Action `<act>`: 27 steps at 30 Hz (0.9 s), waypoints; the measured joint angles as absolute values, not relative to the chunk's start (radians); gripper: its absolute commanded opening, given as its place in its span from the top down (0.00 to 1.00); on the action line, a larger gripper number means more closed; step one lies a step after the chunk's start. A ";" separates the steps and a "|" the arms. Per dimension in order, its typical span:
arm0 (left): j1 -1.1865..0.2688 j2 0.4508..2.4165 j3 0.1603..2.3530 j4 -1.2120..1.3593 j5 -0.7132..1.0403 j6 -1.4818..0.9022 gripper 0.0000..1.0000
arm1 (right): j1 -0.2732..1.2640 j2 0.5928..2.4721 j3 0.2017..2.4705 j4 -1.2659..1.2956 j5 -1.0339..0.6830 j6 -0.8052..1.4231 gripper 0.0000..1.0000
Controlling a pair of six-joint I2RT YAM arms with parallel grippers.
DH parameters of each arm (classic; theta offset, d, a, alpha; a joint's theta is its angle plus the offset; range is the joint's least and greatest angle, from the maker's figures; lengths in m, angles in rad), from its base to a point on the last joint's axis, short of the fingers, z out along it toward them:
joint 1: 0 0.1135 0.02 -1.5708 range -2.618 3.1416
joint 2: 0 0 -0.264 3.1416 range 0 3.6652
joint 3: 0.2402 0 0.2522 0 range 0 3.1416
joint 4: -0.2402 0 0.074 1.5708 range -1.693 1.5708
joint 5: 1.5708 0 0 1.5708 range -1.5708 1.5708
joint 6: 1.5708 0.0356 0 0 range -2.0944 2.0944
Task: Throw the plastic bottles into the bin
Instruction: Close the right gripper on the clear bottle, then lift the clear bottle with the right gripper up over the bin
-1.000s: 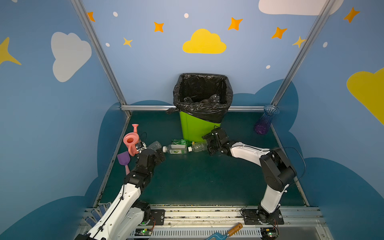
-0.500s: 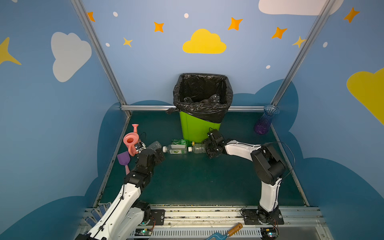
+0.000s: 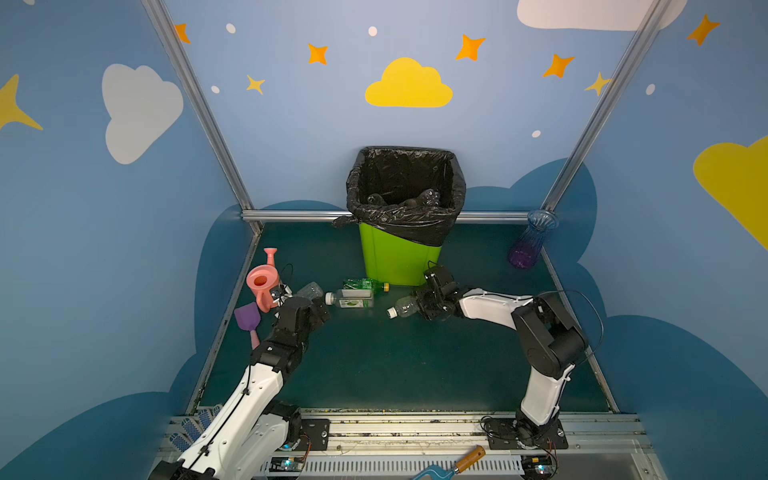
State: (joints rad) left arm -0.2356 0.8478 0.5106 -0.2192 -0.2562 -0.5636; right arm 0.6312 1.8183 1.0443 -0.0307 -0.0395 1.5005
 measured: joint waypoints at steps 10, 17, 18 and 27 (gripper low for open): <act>-0.218 1.024 0.530 -0.190 -0.257 -0.616 0.00 | 0.434 1.113 0.998 -0.140 0.073 1.120 0.40; -0.216 1.182 0.648 -0.199 -0.219 -0.622 0.00 | 0.290 0.985 1.507 -0.141 0.121 0.764 0.36; -0.216 1.199 0.671 -0.200 -0.204 -0.617 0.00 | 0.289 1.004 1.580 -0.120 0.115 0.726 0.36; -0.240 1.227 0.709 -0.199 -0.122 -0.585 0.00 | 0.326 1.689 2.317 -0.171 -0.178 0.651 0.14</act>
